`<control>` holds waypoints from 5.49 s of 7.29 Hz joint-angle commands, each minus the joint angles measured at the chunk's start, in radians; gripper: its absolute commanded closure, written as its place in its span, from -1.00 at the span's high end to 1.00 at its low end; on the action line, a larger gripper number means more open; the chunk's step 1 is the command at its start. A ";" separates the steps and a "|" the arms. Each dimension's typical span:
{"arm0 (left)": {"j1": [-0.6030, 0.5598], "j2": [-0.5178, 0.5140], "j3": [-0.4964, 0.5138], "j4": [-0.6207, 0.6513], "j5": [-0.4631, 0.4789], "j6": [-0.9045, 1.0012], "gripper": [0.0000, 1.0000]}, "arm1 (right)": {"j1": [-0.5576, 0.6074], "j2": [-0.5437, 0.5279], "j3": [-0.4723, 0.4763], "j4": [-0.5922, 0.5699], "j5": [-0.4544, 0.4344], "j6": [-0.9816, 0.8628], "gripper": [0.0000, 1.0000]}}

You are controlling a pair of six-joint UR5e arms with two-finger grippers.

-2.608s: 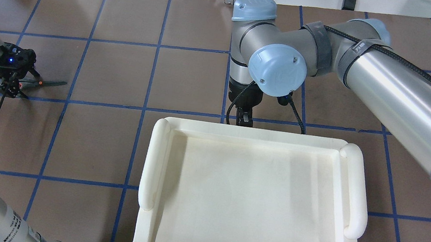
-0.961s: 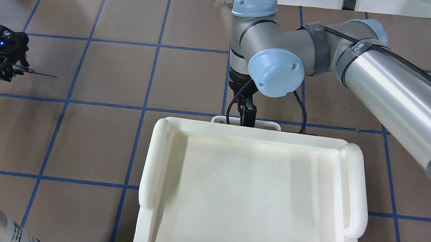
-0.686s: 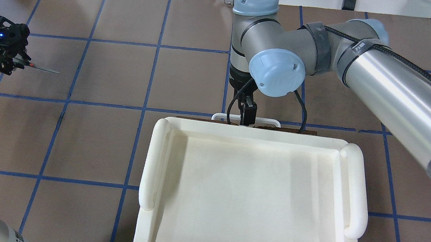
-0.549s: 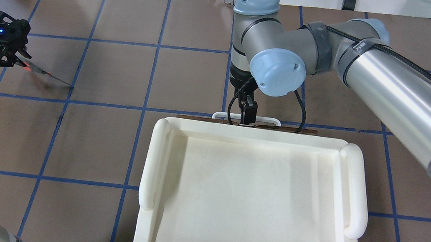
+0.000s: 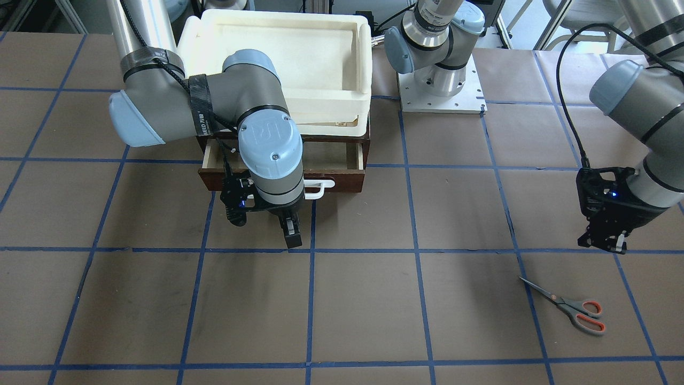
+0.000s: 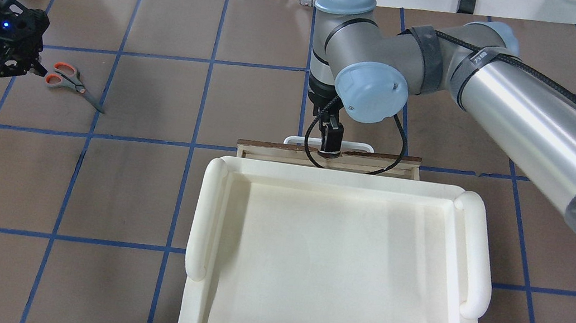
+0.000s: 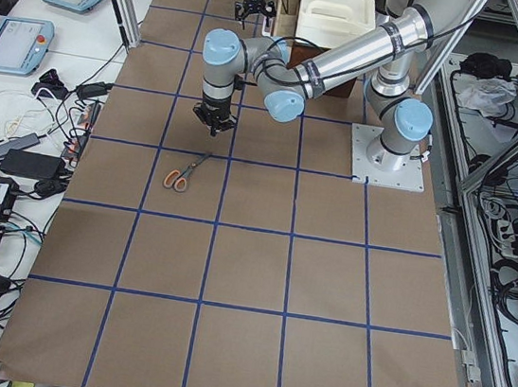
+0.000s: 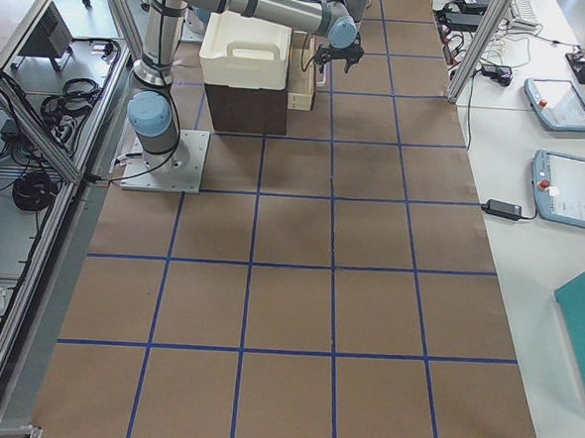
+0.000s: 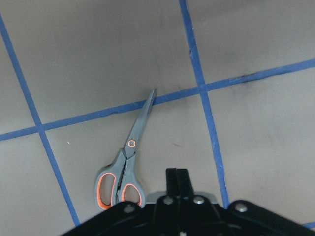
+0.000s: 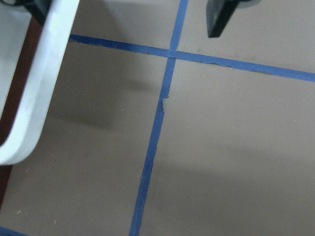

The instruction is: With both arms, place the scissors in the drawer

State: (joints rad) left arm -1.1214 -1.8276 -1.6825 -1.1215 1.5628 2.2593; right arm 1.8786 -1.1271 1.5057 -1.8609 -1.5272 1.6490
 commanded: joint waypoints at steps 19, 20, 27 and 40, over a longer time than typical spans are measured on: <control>0.011 -0.412 0.164 0.183 -0.006 0.204 -0.55 | -0.021 0.081 -0.124 -0.004 -0.011 -0.032 1.00; 0.011 -0.400 0.164 0.181 -0.007 0.204 -0.65 | -0.027 0.082 -0.124 -0.004 -0.011 -0.044 1.00; -0.076 -0.153 0.175 -0.071 -0.003 0.078 -1.00 | -0.030 0.125 -0.183 -0.006 0.001 -0.051 1.00; -0.424 0.143 0.176 -0.463 -0.029 -0.608 -1.00 | -0.076 -0.037 -0.190 0.127 -0.018 -0.374 1.00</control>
State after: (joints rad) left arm -1.4862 -1.6873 -1.5106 -1.5731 1.5122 1.6831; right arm 1.8116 -1.1244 1.3141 -1.7598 -1.5383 1.4183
